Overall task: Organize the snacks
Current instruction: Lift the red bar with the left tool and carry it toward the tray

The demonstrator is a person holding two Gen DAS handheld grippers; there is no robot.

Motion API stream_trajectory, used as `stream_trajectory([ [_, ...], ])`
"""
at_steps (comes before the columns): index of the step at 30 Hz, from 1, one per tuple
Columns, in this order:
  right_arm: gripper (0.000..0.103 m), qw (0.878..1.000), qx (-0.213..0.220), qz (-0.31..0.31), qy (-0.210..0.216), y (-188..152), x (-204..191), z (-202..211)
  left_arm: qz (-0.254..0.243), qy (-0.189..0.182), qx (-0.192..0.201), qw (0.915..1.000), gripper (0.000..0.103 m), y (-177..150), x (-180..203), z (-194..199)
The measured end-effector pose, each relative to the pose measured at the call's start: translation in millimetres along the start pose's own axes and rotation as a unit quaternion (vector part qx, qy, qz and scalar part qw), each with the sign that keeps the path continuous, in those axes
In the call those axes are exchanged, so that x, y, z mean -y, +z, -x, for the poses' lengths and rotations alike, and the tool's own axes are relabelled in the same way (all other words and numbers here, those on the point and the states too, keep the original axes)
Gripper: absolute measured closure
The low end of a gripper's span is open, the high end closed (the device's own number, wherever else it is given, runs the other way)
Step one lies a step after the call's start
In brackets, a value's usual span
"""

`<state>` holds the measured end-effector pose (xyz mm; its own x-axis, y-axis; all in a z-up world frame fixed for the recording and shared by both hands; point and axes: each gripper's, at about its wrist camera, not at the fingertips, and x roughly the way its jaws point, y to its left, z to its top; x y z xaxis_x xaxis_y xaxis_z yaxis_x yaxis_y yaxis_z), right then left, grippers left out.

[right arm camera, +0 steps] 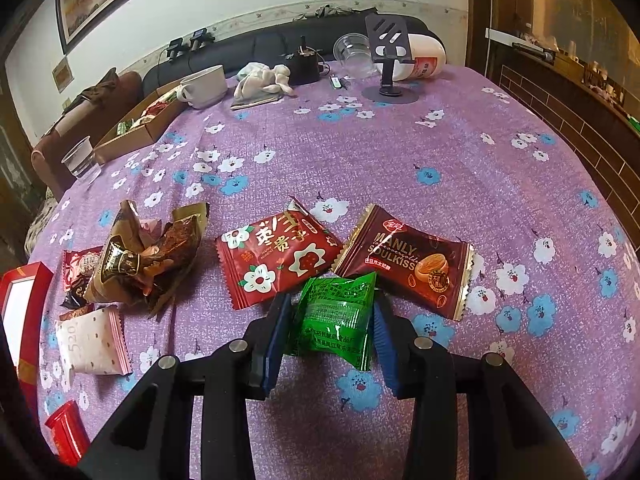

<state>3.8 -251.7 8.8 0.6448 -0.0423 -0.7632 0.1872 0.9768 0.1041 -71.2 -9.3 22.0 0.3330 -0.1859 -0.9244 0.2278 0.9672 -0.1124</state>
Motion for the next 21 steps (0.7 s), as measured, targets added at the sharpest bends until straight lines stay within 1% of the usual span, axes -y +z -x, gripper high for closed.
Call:
stream_trajectory([
  [2,0.06,1.0,-0.001,-0.004,0.003,0,1,0,-0.006,0.008,-0.004,0.9999,0.012,8,-9,-1],
  [3,0.06,1.0,-0.001,-0.005,0.004,0,1,0,-0.004,0.013,-0.01,0.9999,0.012,11,-14,-2],
  [4,0.06,1.0,-0.001,-0.005,0.005,0,1,0,-0.005,0.022,-0.013,0.9997,0.012,14,-21,-1],
  [6,0.06,1.0,-0.001,-0.005,0.005,0,1,0,-0.019,0.055,-0.012,0.9982,0.011,20,-29,2],
  [7,0.06,1.0,-0.002,-0.006,0.005,1,1,0,-0.034,0.078,-0.015,0.9963,0.008,22,-33,4],
  [8,0.06,1.0,-0.002,-0.006,0.005,0,1,0,-0.051,0.087,-0.021,0.9947,0.007,22,-34,4],
  [10,0.059,1.0,-0.002,-0.007,0.007,0,1,0,-0.092,0.085,-0.043,0.9911,0.008,24,-30,3],
  [11,0.059,1.0,-0.003,-0.008,0.008,1,2,0,-0.111,0.094,-0.046,0.9883,0.008,24,-27,4],
  [13,0.059,1.0,-0.004,-0.009,0.009,0,2,0,-0.128,0.113,-0.043,0.9843,0.008,24,-22,6],
  [14,0.059,1.0,-0.004,-0.009,0.01,0,2,0,-0.126,0.115,-0.044,0.9844,0.008,27,-20,4],
  [15,0.059,1.0,-0.004,-0.01,0.011,0,2,1,-0.116,0.108,-0.047,0.9862,0.008,29,-20,1],
  [16,0.058,1.0,-0.004,-0.01,0.011,0,2,1,-0.097,0.091,-0.054,0.9896,0.008,31,-21,-2],
  [17,0.058,1.0,-0.004,-0.01,0.011,0,2,1,-0.074,0.069,-0.063,0.9929,0.008,32,-23,-6],
  [19,0.058,1.0,-0.004,-0.011,0.011,0,2,1,-0.045,0.022,-0.078,0.9957,0.008,34,-23,-14],
  [20,0.058,1.0,-0.004,-0.011,0.011,0,2,1,-0.044,0.006,-0.083,0.9956,0.008,35,-19,-20],
  [21,0.058,1.0,-0.004,-0.011,0.011,0,2,1,-0.061,0.011,-0.078,0.9951,0.008,36,-12,-25],
])
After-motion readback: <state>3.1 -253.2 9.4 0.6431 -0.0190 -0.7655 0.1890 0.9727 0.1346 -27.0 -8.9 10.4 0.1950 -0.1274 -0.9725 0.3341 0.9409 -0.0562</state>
